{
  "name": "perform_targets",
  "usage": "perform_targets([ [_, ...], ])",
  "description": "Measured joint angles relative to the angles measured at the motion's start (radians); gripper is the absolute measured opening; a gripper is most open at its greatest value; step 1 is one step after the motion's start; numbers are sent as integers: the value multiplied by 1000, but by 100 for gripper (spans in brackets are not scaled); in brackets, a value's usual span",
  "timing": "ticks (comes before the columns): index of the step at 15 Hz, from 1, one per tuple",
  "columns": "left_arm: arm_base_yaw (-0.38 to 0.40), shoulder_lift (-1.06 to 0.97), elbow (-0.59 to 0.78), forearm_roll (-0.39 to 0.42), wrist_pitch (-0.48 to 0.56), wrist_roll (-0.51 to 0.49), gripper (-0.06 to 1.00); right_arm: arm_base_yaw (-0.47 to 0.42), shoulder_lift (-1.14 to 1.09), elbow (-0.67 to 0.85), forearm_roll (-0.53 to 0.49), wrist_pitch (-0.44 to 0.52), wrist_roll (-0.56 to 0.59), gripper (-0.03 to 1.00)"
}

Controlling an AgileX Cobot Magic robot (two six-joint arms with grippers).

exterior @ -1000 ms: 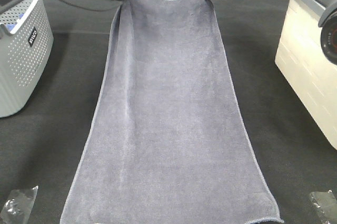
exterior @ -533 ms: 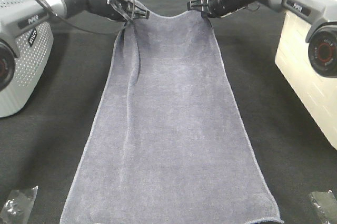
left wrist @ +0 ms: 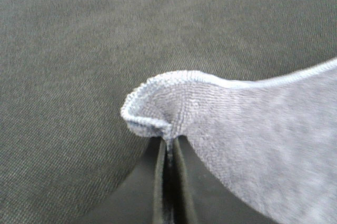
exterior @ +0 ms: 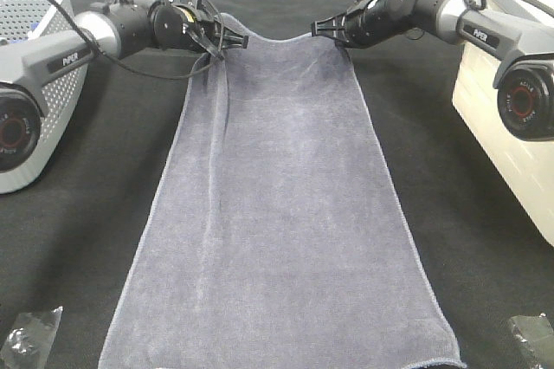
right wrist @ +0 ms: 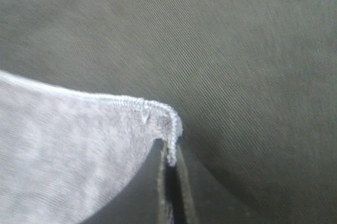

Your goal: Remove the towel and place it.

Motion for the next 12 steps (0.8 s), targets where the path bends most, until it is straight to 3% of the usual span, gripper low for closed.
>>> perform_targets([
  [4, 0, 28, 0, -8, -42, 0, 5, -14, 4, 0, 7, -18, 0, 2],
  [8, 0, 39, 0, -35, -61, 0, 21, -15, 4, 0, 22, -18, -4, 3],
  [12, 0, 39, 0, -37, -66, 0, 38, -16, 4, 0, 22, 12, -26, 25],
])
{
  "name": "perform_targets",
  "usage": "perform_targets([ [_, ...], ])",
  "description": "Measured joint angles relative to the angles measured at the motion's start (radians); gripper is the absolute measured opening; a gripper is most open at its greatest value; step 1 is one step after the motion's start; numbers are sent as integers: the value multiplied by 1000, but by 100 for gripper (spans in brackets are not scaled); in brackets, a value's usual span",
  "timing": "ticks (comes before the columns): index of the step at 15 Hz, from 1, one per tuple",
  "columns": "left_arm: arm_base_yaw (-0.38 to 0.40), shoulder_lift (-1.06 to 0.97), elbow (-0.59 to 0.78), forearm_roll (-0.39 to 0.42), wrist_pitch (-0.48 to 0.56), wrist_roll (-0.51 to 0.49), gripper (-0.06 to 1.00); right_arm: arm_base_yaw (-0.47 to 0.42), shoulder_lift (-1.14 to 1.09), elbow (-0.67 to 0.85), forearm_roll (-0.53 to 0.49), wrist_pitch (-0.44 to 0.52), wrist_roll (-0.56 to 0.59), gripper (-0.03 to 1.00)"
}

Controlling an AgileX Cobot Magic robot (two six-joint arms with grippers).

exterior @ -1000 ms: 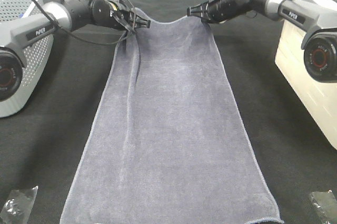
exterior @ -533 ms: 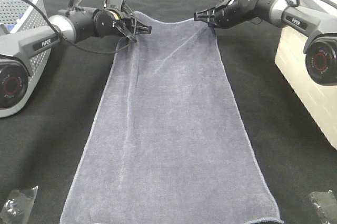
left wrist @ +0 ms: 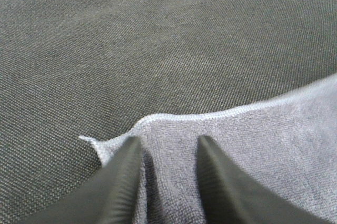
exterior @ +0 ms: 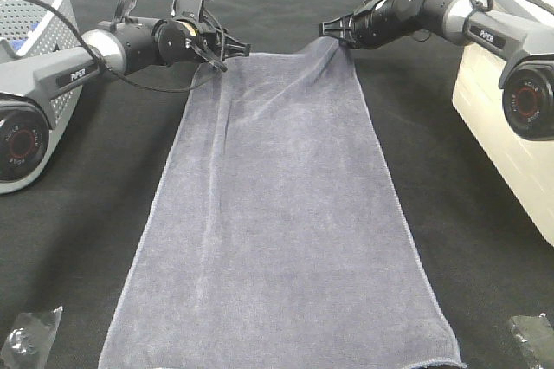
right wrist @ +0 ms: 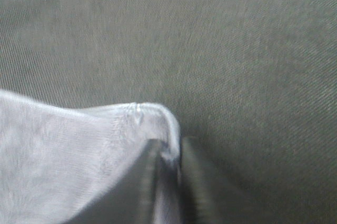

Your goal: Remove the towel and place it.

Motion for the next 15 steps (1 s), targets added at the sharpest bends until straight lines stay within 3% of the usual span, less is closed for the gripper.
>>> perform_targets([
  [4, 0, 0, 0, 0, 17, -2, 43, -18, 0, 0, 0, 34, 0, 57],
  [5, 0, 0, 0, 0, 32, -11, 46, -22, 0, 0, -1, 52, 0, 61],
  [6, 0, 0, 0, 0, 64, -19, 51, -25, 0, 0, -8, 80, 0, 63],
  [9, 0, 0, 0, 3, 105, -22, 52, -25, 0, 0, -8, 90, 0, 63],
  [15, 2, 27, -1, 32, 64, -22, 52, -25, 50, -3, 1, 32, -4, 62],
])
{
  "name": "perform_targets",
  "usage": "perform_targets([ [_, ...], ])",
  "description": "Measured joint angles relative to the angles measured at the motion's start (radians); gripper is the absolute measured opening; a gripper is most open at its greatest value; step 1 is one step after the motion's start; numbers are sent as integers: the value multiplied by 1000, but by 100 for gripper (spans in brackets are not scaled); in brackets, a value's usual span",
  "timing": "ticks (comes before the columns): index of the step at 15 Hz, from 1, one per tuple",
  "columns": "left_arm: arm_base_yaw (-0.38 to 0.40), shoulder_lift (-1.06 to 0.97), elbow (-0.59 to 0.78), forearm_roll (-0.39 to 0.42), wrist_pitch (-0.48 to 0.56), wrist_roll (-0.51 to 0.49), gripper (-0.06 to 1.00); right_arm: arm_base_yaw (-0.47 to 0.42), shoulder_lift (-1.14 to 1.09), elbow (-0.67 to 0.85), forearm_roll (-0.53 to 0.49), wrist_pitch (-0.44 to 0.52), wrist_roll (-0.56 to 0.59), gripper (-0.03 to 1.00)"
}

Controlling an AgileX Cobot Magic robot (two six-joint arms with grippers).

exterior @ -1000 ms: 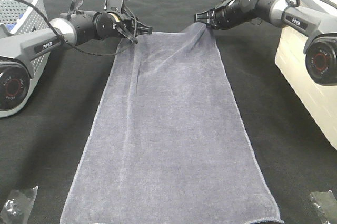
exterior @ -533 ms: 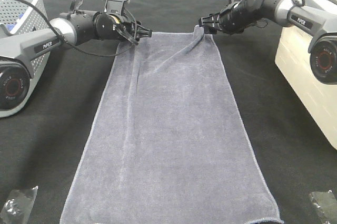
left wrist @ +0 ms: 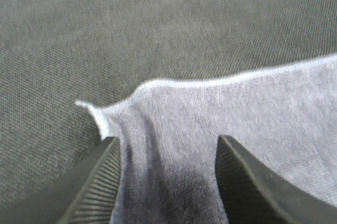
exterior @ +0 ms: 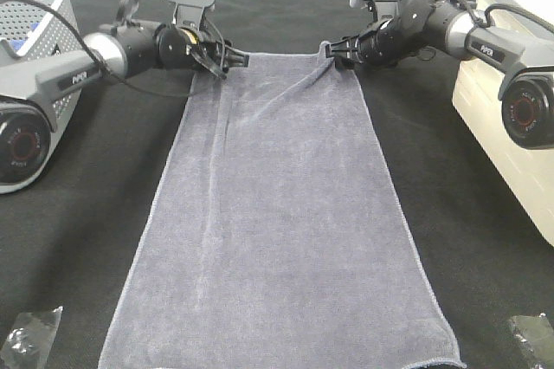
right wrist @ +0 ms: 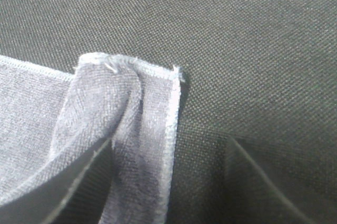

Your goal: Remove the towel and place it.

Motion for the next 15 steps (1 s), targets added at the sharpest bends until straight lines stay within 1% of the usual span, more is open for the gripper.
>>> perform_targets([
  [2, 0, 24, -1, -2, -24, -2, 52, 0, 5, 0, 1, -20, -4, 61],
  [4, 0, 31, -2, -2, -38, -4, 52, 0, 11, 0, 7, -34, -21, 53],
  [5, 0, 33, -2, -2, -40, -4, 51, 0, 17, -1, 9, -47, -22, 48],
  [9, 10, 33, -2, -2, -42, -4, 49, 1, 17, -2, 25, -42, -22, 8],
  [10, 16, 33, -2, -2, -38, -4, 49, 0, 17, -2, 27, -40, -22, 2],
  [12, 27, 33, -9, -2, -24, -4, 49, -8, 17, -2, 32, -36, -21, 2],
  [15, 29, 33, -9, -2, -21, -4, 48, -31, 16, -2, 33, -27, 14, 2],
])
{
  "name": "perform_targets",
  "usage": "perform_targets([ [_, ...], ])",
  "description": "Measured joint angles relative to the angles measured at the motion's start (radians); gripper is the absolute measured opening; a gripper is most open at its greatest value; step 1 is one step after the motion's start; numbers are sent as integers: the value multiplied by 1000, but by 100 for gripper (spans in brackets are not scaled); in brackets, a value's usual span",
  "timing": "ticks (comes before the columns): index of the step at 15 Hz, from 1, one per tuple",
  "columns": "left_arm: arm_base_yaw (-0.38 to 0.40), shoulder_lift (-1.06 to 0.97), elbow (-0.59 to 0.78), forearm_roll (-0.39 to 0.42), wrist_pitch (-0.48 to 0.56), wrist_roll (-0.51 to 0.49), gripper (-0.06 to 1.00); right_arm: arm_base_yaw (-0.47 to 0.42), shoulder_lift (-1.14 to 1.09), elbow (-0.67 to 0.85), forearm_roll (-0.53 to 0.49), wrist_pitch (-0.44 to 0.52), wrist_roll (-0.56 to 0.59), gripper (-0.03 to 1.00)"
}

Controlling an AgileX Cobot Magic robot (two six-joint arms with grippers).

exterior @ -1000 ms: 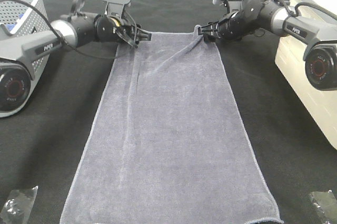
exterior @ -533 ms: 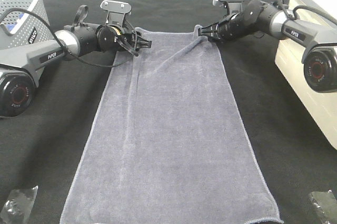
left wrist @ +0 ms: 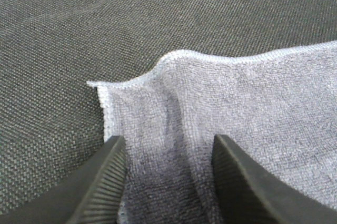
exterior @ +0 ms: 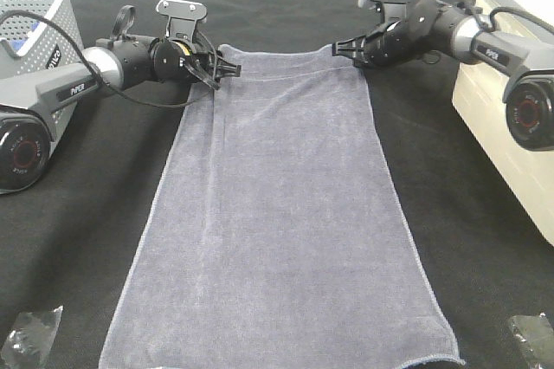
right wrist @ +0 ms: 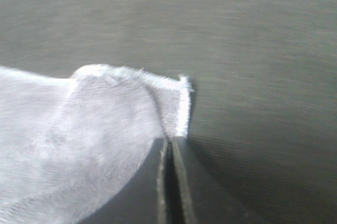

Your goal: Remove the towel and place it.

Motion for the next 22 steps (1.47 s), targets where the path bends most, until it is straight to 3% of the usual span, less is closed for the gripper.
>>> perform_targets([
  [6, 1, 0, 0, 0, 1, 0, 53, -3, 0, 0, 27, 3, 2, 3],
  [10, 6, 0, 0, 0, 6, -12, 58, -7, 0, 0, 27, 6, 2, 16],
  [16, 18, -5, -3, 0, 35, -16, 58, -7, -2, 0, 27, 10, 2, 20],
  [17, 18, -10, -3, 0, 45, -16, 59, -7, -7, 0, 26, 18, 2, 25],
  [20, 25, -39, -1, 0, 100, -19, 67, -8, -45, 0, 26, 43, 2, 54],
  [22, 23, -77, 2, 0, 118, -19, 70, -8, -96, 0, 26, 55, 2, 61],
])
